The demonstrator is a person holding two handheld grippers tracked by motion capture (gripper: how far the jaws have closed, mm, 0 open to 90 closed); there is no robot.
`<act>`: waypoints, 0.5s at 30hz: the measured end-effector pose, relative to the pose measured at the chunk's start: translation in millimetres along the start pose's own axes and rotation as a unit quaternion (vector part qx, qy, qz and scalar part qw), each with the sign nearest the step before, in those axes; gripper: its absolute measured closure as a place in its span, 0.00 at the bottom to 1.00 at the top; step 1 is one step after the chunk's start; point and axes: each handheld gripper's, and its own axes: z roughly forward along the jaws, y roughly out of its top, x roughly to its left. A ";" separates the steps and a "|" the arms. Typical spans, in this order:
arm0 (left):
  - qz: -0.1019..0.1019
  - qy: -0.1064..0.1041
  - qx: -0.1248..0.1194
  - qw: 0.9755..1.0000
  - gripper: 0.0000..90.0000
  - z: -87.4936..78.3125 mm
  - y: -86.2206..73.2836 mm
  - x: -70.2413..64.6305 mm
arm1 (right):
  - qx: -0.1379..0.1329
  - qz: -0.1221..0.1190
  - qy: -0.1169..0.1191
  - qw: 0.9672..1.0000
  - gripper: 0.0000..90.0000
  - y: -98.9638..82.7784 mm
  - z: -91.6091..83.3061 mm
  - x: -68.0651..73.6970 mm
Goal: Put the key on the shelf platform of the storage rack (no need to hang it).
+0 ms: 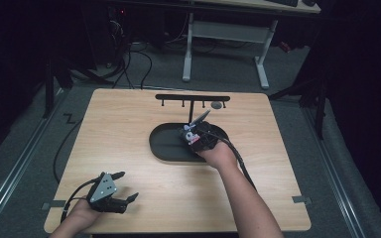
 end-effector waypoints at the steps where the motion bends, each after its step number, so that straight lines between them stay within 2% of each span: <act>1: 0.000 0.000 0.000 1.000 0.17 0.0 0.0 -0.1 | 0.003 0.007 -0.003 1.000 0.53 -0.7 -0.4 0.7; 5: 0.000 0.000 0.000 1.000 0.17 0.1 0.0 0.1 | 0.003 -0.003 -0.005 1.000 0.53 -4.6 0.9 -2.7; 10: -0.002 -0.001 0.000 1.000 0.17 0.3 0.1 0.4 | 0.009 0.011 -0.002 1.000 0.53 -12.5 5.0 -6.2; 13: -0.001 -0.001 0.000 1.000 0.17 0.3 0.1 0.3 | 0.017 0.006 -0.006 1.000 0.53 -18.2 10.4 -9.0; 15: -0.001 -0.001 0.001 1.000 0.17 0.4 0.2 0.3 | 0.016 0.013 -0.002 1.000 0.53 -20.3 12.2 -10.7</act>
